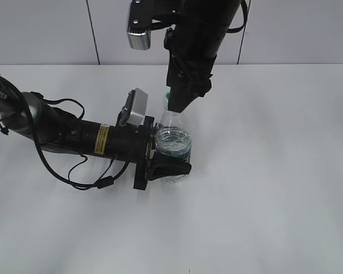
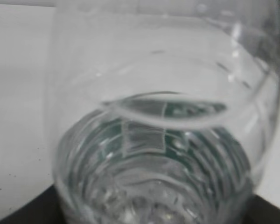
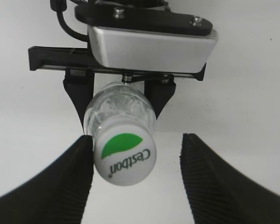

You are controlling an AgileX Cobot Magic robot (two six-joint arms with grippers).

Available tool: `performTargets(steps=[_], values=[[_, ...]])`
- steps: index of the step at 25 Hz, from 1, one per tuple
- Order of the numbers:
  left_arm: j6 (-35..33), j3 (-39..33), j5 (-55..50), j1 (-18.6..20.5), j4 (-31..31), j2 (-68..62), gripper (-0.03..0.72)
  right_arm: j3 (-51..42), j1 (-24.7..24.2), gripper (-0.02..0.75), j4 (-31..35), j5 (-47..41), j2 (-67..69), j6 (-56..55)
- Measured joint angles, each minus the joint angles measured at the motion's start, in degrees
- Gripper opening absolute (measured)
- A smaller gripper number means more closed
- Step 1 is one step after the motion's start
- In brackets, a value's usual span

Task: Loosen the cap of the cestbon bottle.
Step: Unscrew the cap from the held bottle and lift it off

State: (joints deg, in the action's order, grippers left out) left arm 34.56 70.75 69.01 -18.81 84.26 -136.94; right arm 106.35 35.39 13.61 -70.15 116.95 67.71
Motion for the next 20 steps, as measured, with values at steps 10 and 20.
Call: performTargets(steps=[10, 20], values=[[0.0, 0.0, 0.0, 0.0, 0.05, 0.0, 0.407, 0.0, 0.0, 0.482, 0.32, 0.05, -1.34, -1.68], [0.0, 0.0, 0.04, 0.0, -0.01, 0.0, 0.407, 2.0, 0.0, 0.482, 1.19, 0.0, -5.64, -17.51]])
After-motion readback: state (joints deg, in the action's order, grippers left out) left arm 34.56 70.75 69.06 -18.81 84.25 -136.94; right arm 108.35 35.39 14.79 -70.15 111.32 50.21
